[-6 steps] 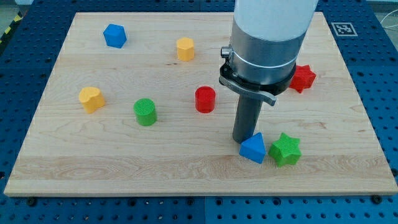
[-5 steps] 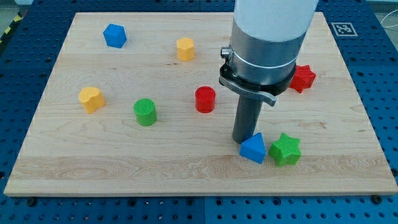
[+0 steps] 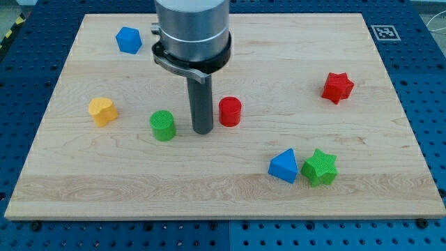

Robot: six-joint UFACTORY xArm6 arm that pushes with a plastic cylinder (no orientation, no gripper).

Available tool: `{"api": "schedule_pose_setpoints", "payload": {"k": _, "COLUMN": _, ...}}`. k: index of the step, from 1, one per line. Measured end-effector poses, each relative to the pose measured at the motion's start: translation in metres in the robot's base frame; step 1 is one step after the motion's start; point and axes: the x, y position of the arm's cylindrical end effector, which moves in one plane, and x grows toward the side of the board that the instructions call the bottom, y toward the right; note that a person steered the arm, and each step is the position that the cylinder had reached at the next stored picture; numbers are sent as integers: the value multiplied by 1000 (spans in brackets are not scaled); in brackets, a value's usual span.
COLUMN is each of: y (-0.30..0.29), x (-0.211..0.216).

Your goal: Push the green circle to the left side of blue triangle

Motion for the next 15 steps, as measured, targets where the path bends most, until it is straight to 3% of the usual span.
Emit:
{"api": "schedule_pose_setpoints", "payload": {"k": 5, "y": -100, "x": -21}}
{"api": "schedule_pose_setpoints", "payload": {"k": 8, "y": -95, "x": -18}}
{"api": "schedule_pose_setpoints", "payload": {"k": 15, "y": -60, "x": 46}}
